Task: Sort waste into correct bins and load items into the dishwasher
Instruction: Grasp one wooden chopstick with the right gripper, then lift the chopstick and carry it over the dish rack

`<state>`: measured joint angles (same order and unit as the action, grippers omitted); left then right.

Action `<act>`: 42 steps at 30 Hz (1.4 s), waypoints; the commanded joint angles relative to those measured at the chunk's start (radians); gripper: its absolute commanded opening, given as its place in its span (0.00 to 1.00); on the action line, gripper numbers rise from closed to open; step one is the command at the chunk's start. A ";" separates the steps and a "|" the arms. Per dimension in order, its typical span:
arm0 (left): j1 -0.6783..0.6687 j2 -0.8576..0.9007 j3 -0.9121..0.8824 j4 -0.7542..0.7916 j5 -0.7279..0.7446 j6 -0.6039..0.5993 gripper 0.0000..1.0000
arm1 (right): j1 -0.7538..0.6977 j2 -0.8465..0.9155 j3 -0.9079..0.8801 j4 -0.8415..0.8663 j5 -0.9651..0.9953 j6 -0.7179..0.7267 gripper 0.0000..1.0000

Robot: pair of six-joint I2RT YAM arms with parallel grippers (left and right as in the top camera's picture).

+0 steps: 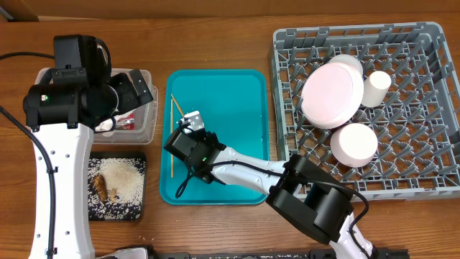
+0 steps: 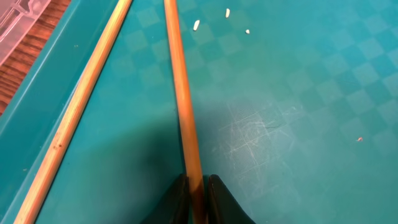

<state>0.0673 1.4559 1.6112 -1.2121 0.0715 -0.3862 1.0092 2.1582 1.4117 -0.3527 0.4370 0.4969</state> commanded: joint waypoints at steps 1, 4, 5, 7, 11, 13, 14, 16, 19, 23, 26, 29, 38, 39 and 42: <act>-0.002 -0.003 0.014 0.001 -0.001 -0.006 1.00 | -0.002 0.006 0.011 0.002 0.026 0.000 0.13; -0.002 -0.003 0.014 0.001 -0.001 -0.006 1.00 | -0.001 0.006 0.011 0.002 0.026 0.000 0.13; -0.002 -0.003 0.014 0.001 -0.001 -0.006 1.00 | -0.001 0.006 0.011 0.002 0.024 0.000 0.13; -0.002 -0.003 0.014 0.001 -0.001 -0.006 1.00 | -0.002 0.006 0.011 -0.002 0.009 0.000 0.13; -0.002 -0.003 0.014 0.001 -0.001 -0.006 1.00 | -0.002 0.006 0.011 -0.021 -0.057 0.000 0.13; -0.002 -0.003 0.014 0.001 -0.001 -0.006 1.00 | -0.002 0.006 0.011 -0.032 -0.082 0.000 0.13; -0.002 -0.003 0.014 0.001 -0.001 -0.006 1.00 | -0.001 0.006 0.011 -0.035 -0.093 0.001 0.13; -0.002 -0.003 0.014 0.001 -0.001 -0.006 1.00 | -0.002 0.006 0.011 -0.036 -0.112 0.001 0.14; -0.002 -0.003 0.014 0.001 -0.001 -0.006 1.00 | -0.002 0.006 0.011 -0.043 -0.125 0.000 0.14; -0.002 -0.003 0.014 0.001 -0.001 -0.006 1.00 | -0.002 0.006 0.011 -0.049 -0.125 0.000 0.13; -0.002 -0.003 0.014 0.001 -0.001 -0.006 1.00 | -0.002 0.006 0.011 -0.048 -0.125 0.000 0.11; -0.002 -0.003 0.014 0.001 -0.001 -0.006 1.00 | -0.003 0.006 0.011 -0.048 -0.124 0.000 0.08; -0.002 -0.003 0.014 0.001 -0.001 -0.006 1.00 | -0.002 -0.005 0.011 -0.048 -0.124 -0.029 0.04; -0.002 -0.003 0.014 0.001 -0.001 -0.006 1.00 | -0.002 -0.011 0.011 -0.051 -0.124 -0.034 0.04; -0.002 -0.003 0.014 0.001 -0.001 -0.006 1.00 | -0.003 -0.041 0.011 -0.060 -0.124 -0.034 0.04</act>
<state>0.0673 1.4559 1.6112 -1.2121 0.0715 -0.3862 1.0077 2.1506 1.4212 -0.3977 0.3477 0.4805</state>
